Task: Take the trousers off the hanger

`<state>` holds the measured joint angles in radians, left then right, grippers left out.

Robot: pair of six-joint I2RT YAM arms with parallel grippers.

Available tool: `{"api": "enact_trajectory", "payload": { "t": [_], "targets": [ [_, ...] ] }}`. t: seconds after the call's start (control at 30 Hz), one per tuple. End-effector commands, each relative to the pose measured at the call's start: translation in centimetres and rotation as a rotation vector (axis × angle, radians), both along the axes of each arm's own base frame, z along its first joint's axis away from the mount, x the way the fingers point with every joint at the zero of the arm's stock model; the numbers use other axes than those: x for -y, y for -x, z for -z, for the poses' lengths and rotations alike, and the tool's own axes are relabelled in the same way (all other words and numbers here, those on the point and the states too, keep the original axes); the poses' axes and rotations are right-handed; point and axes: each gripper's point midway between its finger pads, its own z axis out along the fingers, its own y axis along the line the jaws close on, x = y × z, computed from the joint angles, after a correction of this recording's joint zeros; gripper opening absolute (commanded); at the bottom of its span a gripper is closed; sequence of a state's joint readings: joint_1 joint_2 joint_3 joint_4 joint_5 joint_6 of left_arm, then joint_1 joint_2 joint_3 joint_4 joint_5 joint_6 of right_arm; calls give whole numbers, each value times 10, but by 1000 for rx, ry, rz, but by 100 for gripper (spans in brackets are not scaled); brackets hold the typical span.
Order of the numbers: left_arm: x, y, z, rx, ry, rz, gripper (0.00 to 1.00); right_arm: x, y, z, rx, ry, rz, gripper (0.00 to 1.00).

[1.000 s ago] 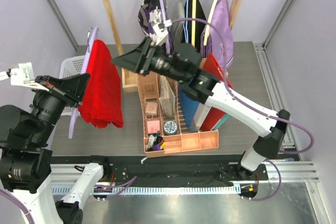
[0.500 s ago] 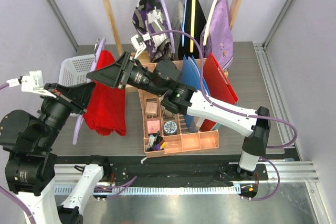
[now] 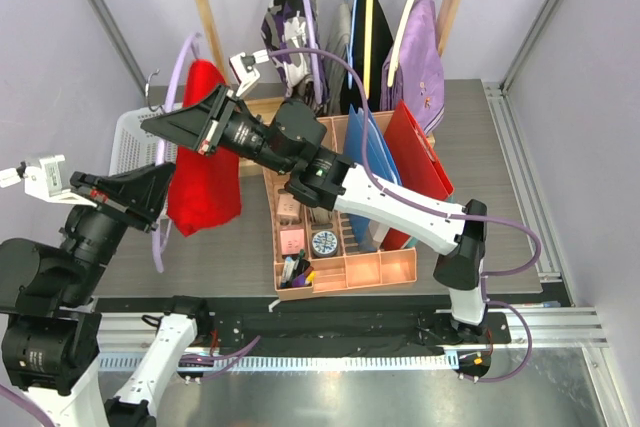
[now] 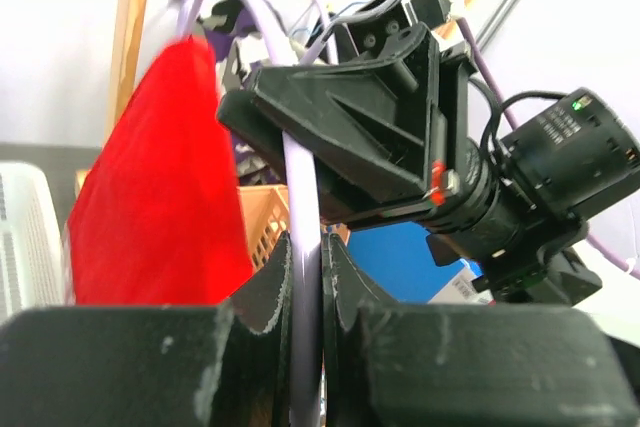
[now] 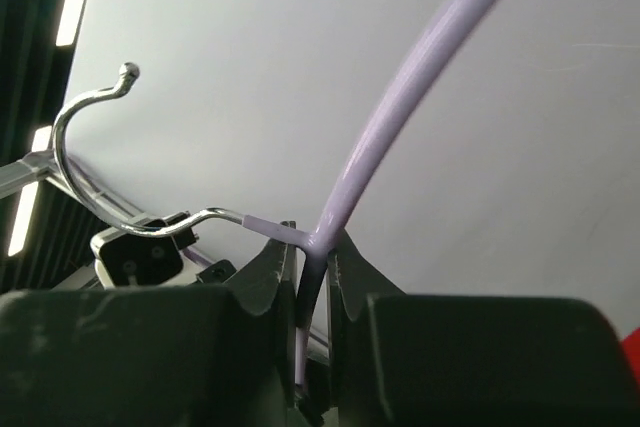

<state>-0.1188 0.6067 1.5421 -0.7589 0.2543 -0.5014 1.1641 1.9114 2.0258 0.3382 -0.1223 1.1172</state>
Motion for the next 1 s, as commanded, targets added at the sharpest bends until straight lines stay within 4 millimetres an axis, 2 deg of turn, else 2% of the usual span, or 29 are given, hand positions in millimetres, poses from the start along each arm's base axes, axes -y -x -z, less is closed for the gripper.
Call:
{"api": "enact_trajectory", "payload": {
  "t": [0.0,0.07,0.1,0.2,0.3,0.4,0.47,0.5,0.53,0.6,0.67,0.7,0.77,0.8,0.9,0.97],
  "targets": [
    [6,37,-68,296,-17,60,18,15,18,-50,129,-93,14,7],
    [4,44,-71,309,-17,59,39,15,19,-53,134,-77,12,1],
    [3,49,-74,322,-9,55,61,15,20,-54,137,-73,7,1],
    [-7,66,-86,353,42,15,78,16,24,-58,145,-55,-12,1],
    [-16,88,-97,401,60,-16,81,19,34,-60,157,-37,-59,1],
    [-30,100,-105,417,83,-82,81,25,52,-63,168,-21,-144,1],
    [-40,98,-102,398,94,-134,81,27,61,-58,173,8,-187,1],
    [-41,98,-101,395,93,-138,82,38,68,-67,184,0,-197,1],
    [-43,96,-99,385,86,-149,82,38,70,-59,183,26,-210,1],
    [-49,91,-95,368,90,-181,82,56,82,-68,203,26,-235,1],
    [-59,86,-92,349,103,-239,82,65,89,-66,215,45,-252,1],
    [-62,85,-91,346,104,-255,83,79,98,-76,231,31,-267,1],
    [-66,84,-90,344,102,-281,83,88,104,-77,234,37,-284,1],
    [-68,82,-89,339,103,-290,83,101,113,-86,248,20,-304,1],
    [-67,74,-85,327,94,-292,83,118,123,-97,233,-6,-333,1],
    [-64,65,-80,310,80,-284,83,138,132,-112,225,-51,-346,1]
  ]
}}
